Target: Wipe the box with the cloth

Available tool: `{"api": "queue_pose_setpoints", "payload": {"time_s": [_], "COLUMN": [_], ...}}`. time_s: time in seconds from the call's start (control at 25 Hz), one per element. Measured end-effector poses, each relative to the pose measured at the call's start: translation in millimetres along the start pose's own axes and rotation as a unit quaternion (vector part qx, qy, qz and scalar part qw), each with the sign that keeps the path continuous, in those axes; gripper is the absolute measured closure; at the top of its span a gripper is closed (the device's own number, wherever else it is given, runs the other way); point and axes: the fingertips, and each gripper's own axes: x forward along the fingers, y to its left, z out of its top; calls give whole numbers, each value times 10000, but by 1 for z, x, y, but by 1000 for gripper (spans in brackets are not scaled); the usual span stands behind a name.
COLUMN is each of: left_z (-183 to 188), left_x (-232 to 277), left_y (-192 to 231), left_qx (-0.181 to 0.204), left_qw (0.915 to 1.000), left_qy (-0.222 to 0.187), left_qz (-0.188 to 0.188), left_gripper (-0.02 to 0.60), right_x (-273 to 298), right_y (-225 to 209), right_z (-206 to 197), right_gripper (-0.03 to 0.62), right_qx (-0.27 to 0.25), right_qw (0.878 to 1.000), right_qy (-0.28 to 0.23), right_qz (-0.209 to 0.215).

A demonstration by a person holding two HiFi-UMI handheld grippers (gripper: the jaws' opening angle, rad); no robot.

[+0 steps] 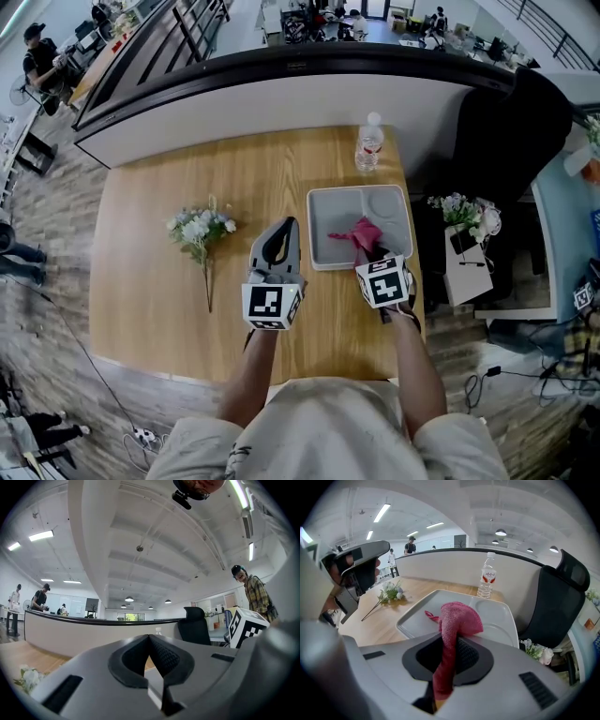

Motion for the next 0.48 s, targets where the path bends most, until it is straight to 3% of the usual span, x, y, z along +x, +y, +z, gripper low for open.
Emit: {"api": "queue_pose_setpoints", "payload": {"time_s": [0.48], "left_z": [1], "left_x": [15], "left_y": [-26], "left_qx": [12], "left_qw": [9998], "left_qy": [-6], "left_qz": [-199], "left_gripper": [568], "right_x": [-21], "right_y": [-74], "right_z": [-29], "right_gripper": [536], "right_qx": [502], "right_qw": [9972], "right_qy": [28], "right_qz": [-548]}}
